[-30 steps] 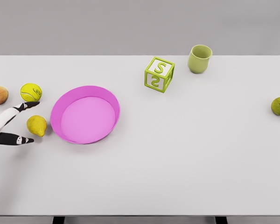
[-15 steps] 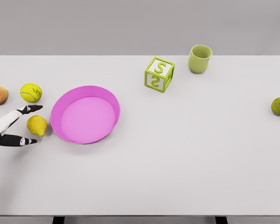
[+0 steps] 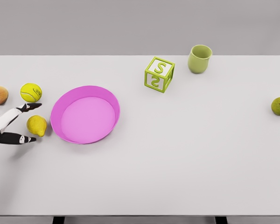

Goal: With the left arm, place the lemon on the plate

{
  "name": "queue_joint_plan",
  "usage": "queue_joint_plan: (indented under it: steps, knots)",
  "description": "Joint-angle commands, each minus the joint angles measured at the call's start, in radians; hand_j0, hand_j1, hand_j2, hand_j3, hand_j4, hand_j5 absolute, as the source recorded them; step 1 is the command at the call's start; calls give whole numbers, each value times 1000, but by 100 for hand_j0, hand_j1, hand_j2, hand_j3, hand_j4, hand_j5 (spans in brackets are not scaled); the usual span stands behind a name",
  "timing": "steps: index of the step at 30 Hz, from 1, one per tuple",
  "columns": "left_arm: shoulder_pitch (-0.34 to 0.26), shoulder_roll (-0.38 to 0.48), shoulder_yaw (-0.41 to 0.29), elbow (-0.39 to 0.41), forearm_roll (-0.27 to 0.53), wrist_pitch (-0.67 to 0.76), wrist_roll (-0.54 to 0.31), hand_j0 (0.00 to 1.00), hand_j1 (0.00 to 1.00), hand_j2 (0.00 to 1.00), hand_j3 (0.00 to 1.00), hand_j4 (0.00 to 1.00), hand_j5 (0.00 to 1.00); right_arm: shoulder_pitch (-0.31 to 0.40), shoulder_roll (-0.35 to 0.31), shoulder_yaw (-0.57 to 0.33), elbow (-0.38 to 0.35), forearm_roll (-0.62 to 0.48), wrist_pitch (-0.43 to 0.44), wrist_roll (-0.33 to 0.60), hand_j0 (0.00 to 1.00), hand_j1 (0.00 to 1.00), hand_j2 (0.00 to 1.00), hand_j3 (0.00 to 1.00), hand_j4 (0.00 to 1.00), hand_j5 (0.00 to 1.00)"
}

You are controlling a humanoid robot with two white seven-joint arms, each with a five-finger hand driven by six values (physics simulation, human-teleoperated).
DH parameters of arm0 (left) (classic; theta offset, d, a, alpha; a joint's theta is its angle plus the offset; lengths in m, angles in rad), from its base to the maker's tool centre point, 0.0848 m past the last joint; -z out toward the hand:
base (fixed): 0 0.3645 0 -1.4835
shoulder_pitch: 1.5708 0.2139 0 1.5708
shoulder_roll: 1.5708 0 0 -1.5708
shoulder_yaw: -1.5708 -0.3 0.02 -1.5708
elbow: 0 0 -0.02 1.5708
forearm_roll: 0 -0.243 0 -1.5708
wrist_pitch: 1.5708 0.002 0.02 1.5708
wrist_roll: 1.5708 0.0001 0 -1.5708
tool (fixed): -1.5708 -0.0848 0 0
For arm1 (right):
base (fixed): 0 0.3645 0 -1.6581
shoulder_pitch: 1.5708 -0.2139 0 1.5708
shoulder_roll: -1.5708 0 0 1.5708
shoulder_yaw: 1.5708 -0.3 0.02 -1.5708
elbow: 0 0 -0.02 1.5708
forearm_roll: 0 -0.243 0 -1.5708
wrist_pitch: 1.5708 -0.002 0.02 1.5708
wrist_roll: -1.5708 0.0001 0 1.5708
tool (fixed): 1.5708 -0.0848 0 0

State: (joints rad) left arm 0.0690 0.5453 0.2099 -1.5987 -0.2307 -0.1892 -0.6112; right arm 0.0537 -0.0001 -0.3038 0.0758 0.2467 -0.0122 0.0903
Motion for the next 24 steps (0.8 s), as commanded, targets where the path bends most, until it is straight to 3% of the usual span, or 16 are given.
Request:
queue_joint_plan:
  steps: [1,10,24]
  knots:
    - [0,1,-4,9,1,0,0,93,93,93,93,93,93,0,0,0,1,0,0,0,100,100,100,100,100,100]
    - [-25,1,-17,52,-12,-1,0,93,93,93,93,93,93,0,0,0,1,0,0,0,100,100,100,100,100,100]
    - [-25,-13,-20,54,-12,2,0,91,91,91,91,91,91,0,0,0,1,0,0,0,100,100,100,100,100,100]
